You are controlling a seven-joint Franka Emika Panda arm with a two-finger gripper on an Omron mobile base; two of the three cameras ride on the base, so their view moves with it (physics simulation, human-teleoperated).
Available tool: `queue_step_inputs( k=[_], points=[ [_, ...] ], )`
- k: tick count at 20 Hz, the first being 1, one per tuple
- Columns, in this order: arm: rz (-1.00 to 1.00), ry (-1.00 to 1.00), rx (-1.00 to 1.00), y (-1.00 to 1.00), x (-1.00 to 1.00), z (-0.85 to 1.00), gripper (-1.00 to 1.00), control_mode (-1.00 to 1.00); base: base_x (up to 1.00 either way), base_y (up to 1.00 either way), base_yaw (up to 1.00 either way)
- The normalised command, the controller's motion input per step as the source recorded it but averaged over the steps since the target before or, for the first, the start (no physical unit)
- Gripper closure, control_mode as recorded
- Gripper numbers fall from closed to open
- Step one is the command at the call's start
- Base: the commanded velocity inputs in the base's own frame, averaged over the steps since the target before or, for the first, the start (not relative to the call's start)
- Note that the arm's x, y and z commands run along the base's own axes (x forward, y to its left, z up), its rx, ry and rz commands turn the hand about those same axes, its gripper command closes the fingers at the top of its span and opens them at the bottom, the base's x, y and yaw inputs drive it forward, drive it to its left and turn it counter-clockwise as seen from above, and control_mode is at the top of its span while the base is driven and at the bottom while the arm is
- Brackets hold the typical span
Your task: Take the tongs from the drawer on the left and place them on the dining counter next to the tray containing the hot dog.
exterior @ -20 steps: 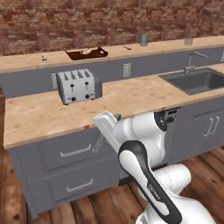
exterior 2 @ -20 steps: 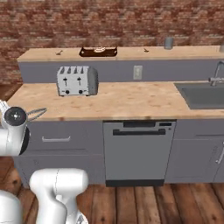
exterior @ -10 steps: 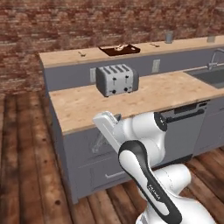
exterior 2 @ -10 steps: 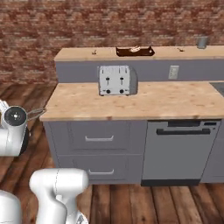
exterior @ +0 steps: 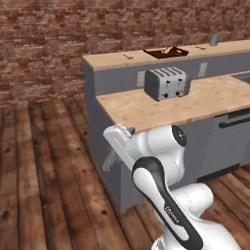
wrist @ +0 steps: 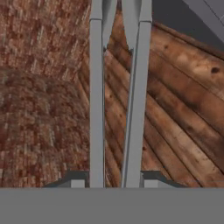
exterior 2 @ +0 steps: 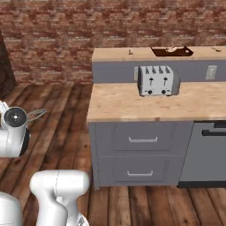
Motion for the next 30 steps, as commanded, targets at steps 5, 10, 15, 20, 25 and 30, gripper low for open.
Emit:
queue_step_inputs(
  k=[5, 10, 15, 20, 25, 30],
  points=[
    [0.0, 0.0, 0.0, 0.0, 0.0, 0.0, 1.0, 1.0, 0.46, 1.0, 0.0],
    [0.0, 0.0, 0.0, 0.0, 0.0, 0.0, 1.0, 1.0, 0.76, 1.0, 0.0],
    [0.0, 0.0, 0.0, 0.0, 0.0, 0.0, 1.0, 1.0, 1.0, 0.99, -0.05],
    [0.0, 0.0, 0.0, 0.0, 0.0, 0.0, 1.0, 1.0, 1.0, 0.86, -0.1],
    [0.0, 0.0, 0.0, 0.0, 0.0, 0.0, 1.0, 1.0, 1.0, 0.53, -0.16],
    [0.0, 0.0, 0.0, 0.0, 0.0, 0.0, 1.0, 1.0, 1.0, -0.1, -0.1]
  ],
)
